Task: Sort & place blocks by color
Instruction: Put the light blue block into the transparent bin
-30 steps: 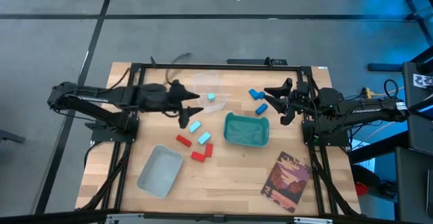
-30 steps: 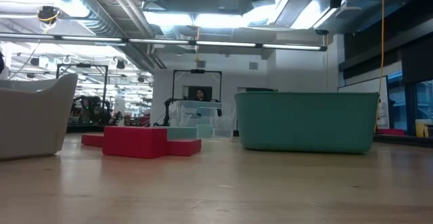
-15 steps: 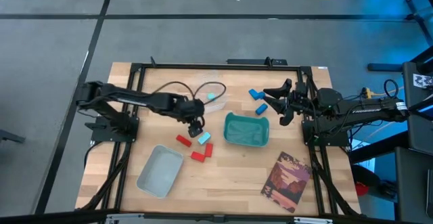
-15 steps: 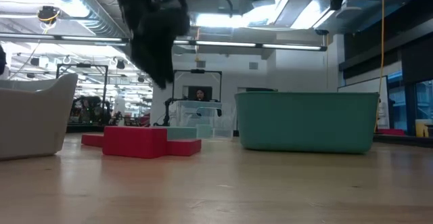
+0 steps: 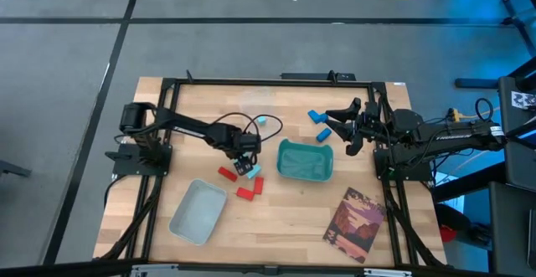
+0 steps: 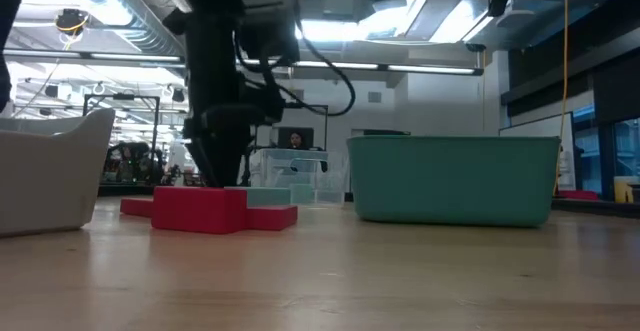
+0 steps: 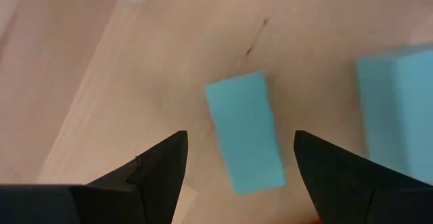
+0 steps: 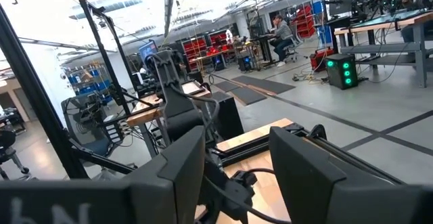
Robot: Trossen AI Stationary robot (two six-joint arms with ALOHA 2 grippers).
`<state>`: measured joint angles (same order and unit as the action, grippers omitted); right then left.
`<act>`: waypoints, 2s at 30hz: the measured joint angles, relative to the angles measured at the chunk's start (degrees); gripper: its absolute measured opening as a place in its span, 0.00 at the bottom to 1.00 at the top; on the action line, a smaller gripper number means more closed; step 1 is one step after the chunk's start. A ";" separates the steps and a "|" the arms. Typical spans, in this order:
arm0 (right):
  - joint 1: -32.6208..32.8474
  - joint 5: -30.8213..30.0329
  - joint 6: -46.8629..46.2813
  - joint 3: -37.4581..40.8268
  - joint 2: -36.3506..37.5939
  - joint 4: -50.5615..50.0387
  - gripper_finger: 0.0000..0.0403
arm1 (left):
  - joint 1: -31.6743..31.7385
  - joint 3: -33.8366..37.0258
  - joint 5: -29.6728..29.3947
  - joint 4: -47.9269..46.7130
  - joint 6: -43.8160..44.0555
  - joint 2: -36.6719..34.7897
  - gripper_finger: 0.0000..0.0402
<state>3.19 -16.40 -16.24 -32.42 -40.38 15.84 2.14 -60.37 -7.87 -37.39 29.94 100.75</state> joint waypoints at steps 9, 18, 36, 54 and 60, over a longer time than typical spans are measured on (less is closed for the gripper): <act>-0.01 0.00 0.00 0.00 0.00 0.00 0.42 | 1.54 -0.18 2.14 0.02 0.12 2.93 0.65; -0.01 0.00 0.03 0.01 0.00 0.02 0.42 | 1.44 -0.12 0.97 -1.41 -0.86 3.05 0.55; -0.01 0.00 0.18 0.04 0.04 -0.81 0.42 | 0.98 0.10 1.93 -4.81 -6.40 -16.46 0.28; -0.01 2.99 -0.06 0.04 0.02 -0.15 0.42 | -4.47 13.86 -1.95 56.16 -13.43 -37.11 0.28; -0.01 4.48 0.05 0.04 0.01 0.34 0.42 | -4.47 23.80 -0.80 73.80 -9.54 -37.11 0.28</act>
<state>3.18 -11.92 -16.19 -32.38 -40.37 16.17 -2.33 -36.58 -8.67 36.41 20.40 63.64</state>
